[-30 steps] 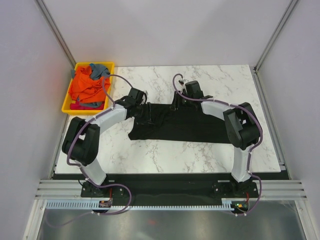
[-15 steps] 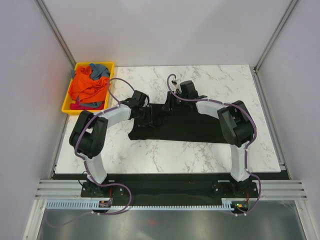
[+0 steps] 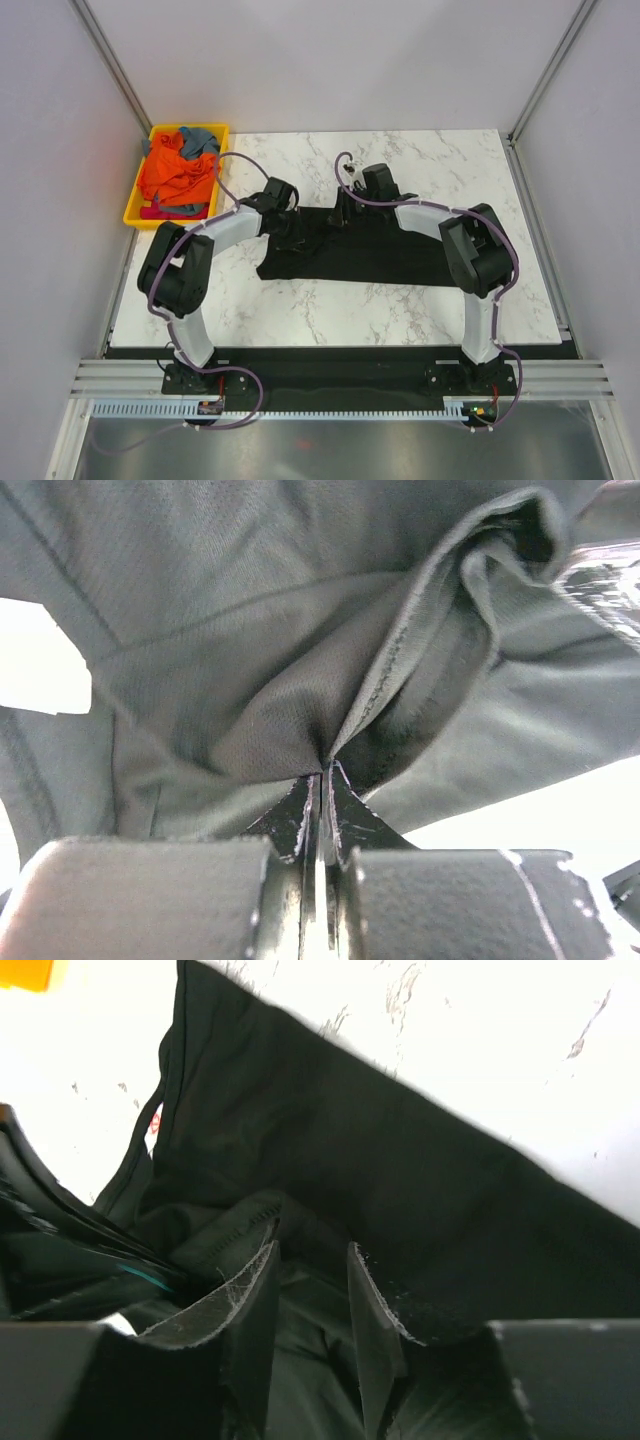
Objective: Fold and stack the t-shirts
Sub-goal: Fold the tshirt
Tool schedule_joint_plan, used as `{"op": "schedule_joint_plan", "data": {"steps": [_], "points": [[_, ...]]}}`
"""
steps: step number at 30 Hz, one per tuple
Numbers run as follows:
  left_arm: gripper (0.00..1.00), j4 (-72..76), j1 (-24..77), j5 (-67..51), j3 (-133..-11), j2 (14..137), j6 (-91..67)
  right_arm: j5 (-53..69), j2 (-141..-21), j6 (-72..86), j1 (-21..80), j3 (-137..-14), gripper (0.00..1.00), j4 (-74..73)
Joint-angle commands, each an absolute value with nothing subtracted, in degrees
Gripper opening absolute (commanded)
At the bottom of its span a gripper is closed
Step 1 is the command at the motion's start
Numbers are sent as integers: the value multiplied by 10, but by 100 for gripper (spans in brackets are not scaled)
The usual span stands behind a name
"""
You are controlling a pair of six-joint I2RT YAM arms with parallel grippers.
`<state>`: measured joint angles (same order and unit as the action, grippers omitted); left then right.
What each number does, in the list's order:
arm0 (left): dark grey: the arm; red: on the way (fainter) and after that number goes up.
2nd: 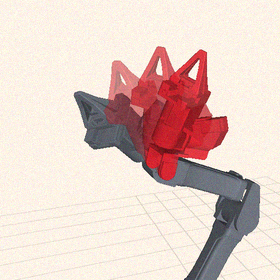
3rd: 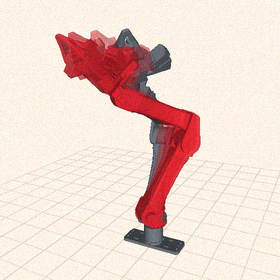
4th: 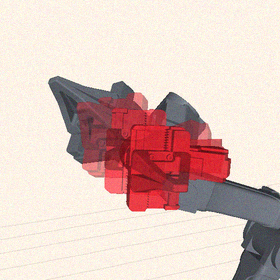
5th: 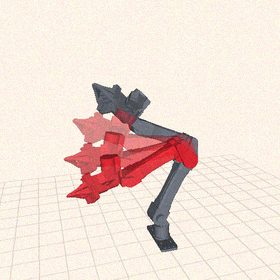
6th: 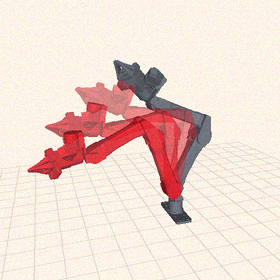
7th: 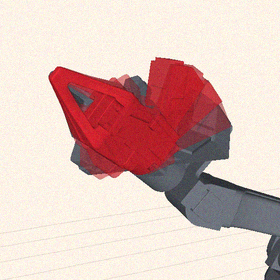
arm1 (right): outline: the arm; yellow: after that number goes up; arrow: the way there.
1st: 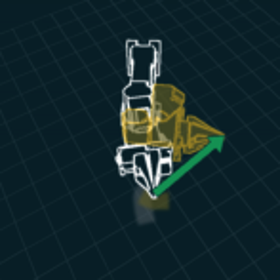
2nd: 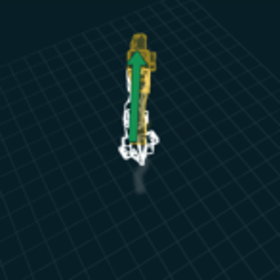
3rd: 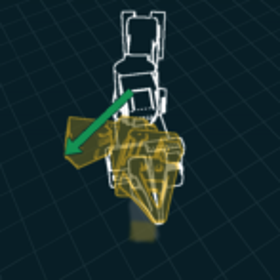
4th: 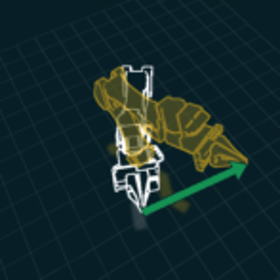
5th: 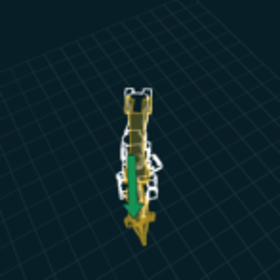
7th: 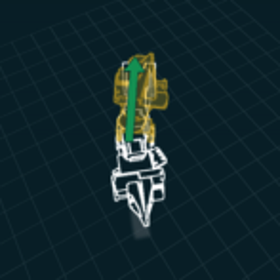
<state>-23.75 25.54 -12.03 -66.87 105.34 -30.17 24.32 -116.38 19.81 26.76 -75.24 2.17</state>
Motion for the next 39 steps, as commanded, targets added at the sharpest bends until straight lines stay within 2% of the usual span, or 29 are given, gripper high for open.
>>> {"op": "schedule_joint_plan", "data": {"steps": [1,4,5,8,11,13,15,16,17,20,21,29,39], "points": [[2,-258,258,-104,-675,995,-301,258,-1122,174,268,-734,40,30],[2,-265,260,-95,-664,981,-297,259,-1115,178,268,-721,30,33],[2,-267,262,-92,-660,978,-296,258,-1110,178,268,-717,21,35],[2,-277,264,-82,-655,975,-292,252,-1096,179,269,-703,7,37],[2,-280,266,-73,-650,972,-287,244,-1079,178,268,-690,0,37],[2,-282,268,-69,-647,971,-285,241,-1071,178,268,-683,0,37],[2,-282,270,-69,-644,971,-284,241,-1063,185,269,-683,5,37],[2,-282,271,-69,-643,974,-284,240,-1063,186,269,-686,12,37],[2,-282,271,-69,-643,976,-284,237,-1061,187,269,-686,25,40],[2,-283,273,-68,-643,979,-284,235,-1070,172,279,-696,40,40],[2,-282,273,-67,-643,979,-285,235,-1076,157,282,-709,42,35],[3,-282,277,-63,-642,978,-293,211,-1141,128,295,-765,50,9],[3,-281,281,-61,-642,983,-295,192,-1171,92,306,-804,49,-16]]}}
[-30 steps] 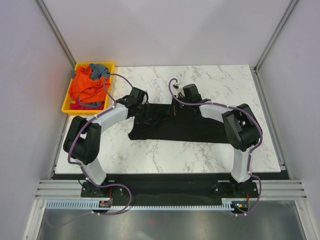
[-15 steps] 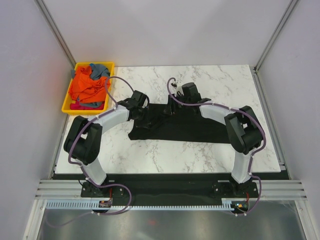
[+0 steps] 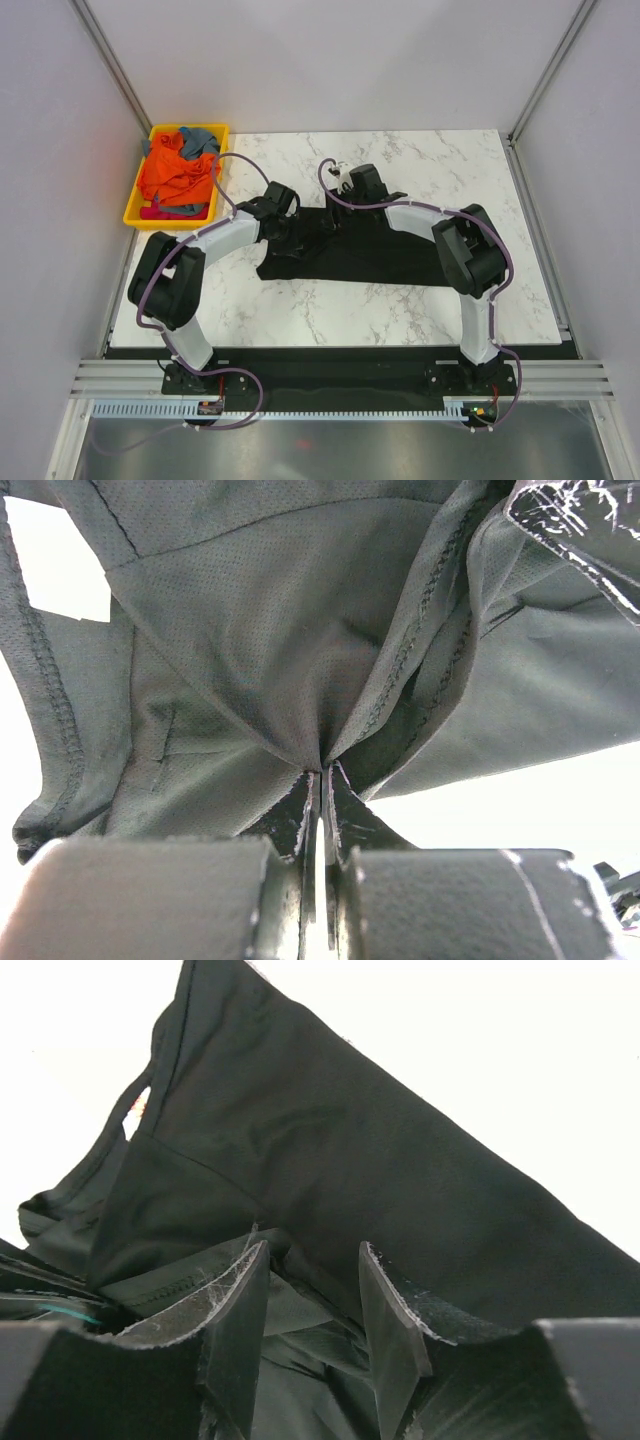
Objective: Fold and stack the t-shirts
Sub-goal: Fold the tshirt
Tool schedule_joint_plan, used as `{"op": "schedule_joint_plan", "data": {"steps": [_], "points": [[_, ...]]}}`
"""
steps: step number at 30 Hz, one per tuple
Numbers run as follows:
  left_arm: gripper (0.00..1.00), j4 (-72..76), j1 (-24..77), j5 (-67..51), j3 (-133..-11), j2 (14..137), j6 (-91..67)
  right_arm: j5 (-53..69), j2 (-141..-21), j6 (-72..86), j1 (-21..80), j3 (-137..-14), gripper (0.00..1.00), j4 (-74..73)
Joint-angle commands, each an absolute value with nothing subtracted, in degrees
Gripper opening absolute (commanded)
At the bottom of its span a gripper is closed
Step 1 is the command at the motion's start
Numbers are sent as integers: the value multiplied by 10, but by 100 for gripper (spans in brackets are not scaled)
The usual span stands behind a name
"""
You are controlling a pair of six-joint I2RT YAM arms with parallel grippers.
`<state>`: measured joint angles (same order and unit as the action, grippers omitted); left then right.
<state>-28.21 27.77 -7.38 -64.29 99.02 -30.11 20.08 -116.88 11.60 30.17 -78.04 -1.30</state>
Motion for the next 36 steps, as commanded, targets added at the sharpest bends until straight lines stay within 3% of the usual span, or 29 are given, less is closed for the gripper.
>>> {"op": "schedule_joint_plan", "data": {"steps": [1,9,14,22,24,25,28,36], "points": [[3,-281,281,-61,-642,983,-294,195,-1172,91,306,-804,47,-17],[2,-281,280,-63,-653,992,-294,214,-1178,89,307,-815,43,-18],[2,-282,281,-63,-657,992,-292,219,-1186,91,307,-820,33,-24],[2,-282,280,-65,-653,991,-292,227,-1195,91,307,-825,40,-33],[2,-282,280,-65,-653,989,-292,222,-1194,93,307,-820,34,-31],[2,-281,281,-65,-653,989,-293,221,-1190,94,307,-816,21,-26],[2,-282,281,-64,-652,987,-294,227,-1183,94,307,-812,1,-17],[2,-304,280,-36,-657,980,-301,216,-1107,101,307,-743,0,12]]}}
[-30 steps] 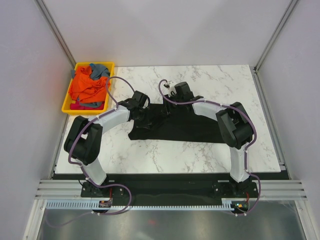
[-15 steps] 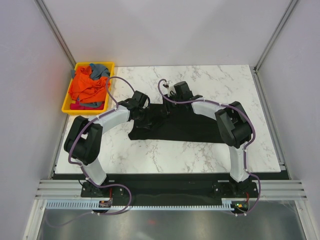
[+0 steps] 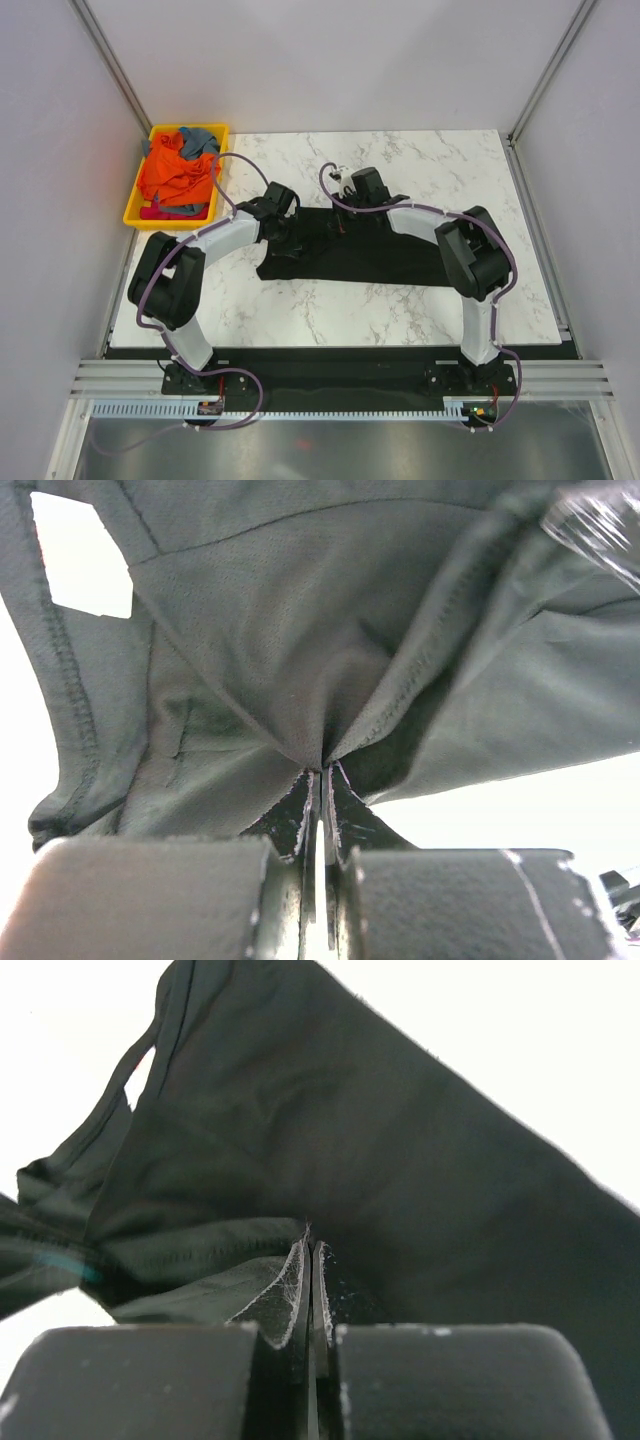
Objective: Fold and stack the t-shirts
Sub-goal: Fold the tshirt
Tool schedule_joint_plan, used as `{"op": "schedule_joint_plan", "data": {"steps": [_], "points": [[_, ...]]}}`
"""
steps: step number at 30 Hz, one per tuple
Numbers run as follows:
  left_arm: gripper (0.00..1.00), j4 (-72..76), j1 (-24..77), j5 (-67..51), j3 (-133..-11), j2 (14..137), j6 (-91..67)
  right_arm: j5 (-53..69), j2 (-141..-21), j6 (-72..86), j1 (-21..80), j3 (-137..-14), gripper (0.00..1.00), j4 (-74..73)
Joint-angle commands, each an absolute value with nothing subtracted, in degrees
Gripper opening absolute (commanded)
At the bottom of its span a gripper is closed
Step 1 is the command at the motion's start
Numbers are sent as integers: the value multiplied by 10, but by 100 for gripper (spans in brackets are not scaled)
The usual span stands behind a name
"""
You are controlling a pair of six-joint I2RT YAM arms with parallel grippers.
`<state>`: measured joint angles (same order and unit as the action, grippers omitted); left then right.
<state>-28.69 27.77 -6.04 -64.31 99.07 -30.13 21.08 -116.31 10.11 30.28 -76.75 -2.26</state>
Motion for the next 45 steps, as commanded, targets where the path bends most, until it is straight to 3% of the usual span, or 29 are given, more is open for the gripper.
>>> {"op": "schedule_joint_plan", "data": {"steps": [1,12,17,20,28,36,45], "points": [[2,-308,281,-33,-661,981,-301,209,-1092,102,307,-732,0,17],[6,-315,284,-38,-665,991,-300,206,-1020,114,307,-602,3,79],[27,-322,287,-31,-651,963,-305,206,-963,114,307,-525,14,114],[35,-340,287,-2,-660,950,-303,198,-938,105,307,-496,23,97],[34,-352,251,8,-748,992,-285,169,-902,135,307,-507,38,71],[31,-352,190,-36,-880,1113,-258,176,-958,192,317,-546,34,98],[26,-392,156,-2,-988,1230,-257,115,-991,210,341,-484,32,113]]}}
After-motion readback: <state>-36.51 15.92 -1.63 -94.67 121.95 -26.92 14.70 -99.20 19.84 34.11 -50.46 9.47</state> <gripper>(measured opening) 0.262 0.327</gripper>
